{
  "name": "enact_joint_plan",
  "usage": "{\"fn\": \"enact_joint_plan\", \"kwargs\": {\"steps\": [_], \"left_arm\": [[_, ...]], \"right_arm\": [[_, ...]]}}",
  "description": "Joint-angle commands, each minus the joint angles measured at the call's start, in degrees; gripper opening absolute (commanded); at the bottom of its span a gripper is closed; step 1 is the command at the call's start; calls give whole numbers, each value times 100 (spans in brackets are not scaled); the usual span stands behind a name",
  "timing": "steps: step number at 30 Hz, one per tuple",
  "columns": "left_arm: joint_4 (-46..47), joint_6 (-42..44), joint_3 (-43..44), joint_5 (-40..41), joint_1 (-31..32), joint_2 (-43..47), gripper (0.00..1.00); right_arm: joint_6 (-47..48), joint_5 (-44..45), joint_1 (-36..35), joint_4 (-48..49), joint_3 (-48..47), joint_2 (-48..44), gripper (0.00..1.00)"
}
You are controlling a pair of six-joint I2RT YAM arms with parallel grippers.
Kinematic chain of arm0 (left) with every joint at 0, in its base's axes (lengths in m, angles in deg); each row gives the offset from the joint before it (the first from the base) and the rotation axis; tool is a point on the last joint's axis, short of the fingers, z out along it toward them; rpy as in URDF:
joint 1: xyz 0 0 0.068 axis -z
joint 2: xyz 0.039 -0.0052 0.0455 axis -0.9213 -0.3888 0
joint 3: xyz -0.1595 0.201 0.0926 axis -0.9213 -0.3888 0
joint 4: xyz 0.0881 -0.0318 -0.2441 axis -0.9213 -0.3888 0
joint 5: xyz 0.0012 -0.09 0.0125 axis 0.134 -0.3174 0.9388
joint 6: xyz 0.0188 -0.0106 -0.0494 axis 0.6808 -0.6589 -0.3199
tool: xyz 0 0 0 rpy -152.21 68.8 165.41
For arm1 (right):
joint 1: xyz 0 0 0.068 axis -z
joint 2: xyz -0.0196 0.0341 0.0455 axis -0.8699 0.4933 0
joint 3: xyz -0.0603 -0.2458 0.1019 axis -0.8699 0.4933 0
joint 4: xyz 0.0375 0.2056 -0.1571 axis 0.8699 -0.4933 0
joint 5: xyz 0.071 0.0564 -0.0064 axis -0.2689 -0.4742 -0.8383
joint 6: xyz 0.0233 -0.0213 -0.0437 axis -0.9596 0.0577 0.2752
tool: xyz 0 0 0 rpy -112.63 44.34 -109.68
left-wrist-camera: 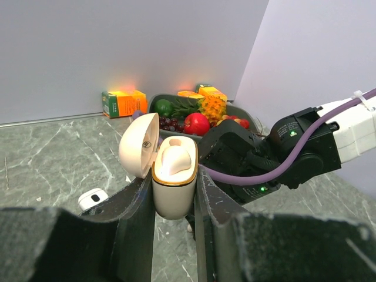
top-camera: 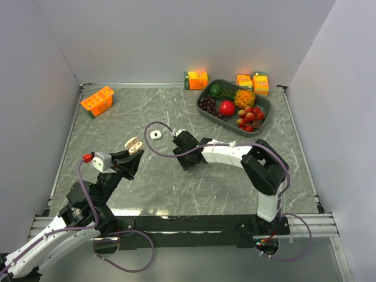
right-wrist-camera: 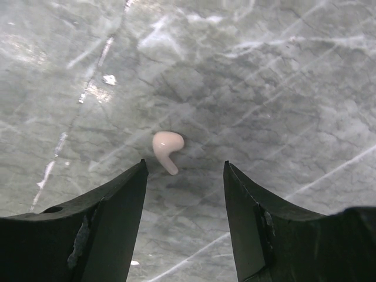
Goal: Insert the wireless bluetooth earbuds into the charging case
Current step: Pick up the earbud from the center of the board.
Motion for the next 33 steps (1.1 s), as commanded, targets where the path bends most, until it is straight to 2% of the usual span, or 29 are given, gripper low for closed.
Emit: {"fn": "enact_joint_plan", "kwargs": {"steps": [1, 9, 22, 29, 33], "left_arm": [[189, 5, 33, 116, 21, 99, 1], [75, -12, 50, 257, 21, 160, 1], [83, -21, 33, 274, 21, 178, 1], [84, -12, 33, 283, 21, 169, 1], [83, -12, 41, 283, 21, 160, 1]], "right_arm": [[22, -291, 5, 389, -208, 196, 62], [-365, -511, 67, 407, -428, 416, 51], [-681, -872, 331, 565, -120, 328, 38], [-760, -881, 348, 600, 3, 223, 24], [-1128, -1055, 436, 644, 108, -110, 17]]}}
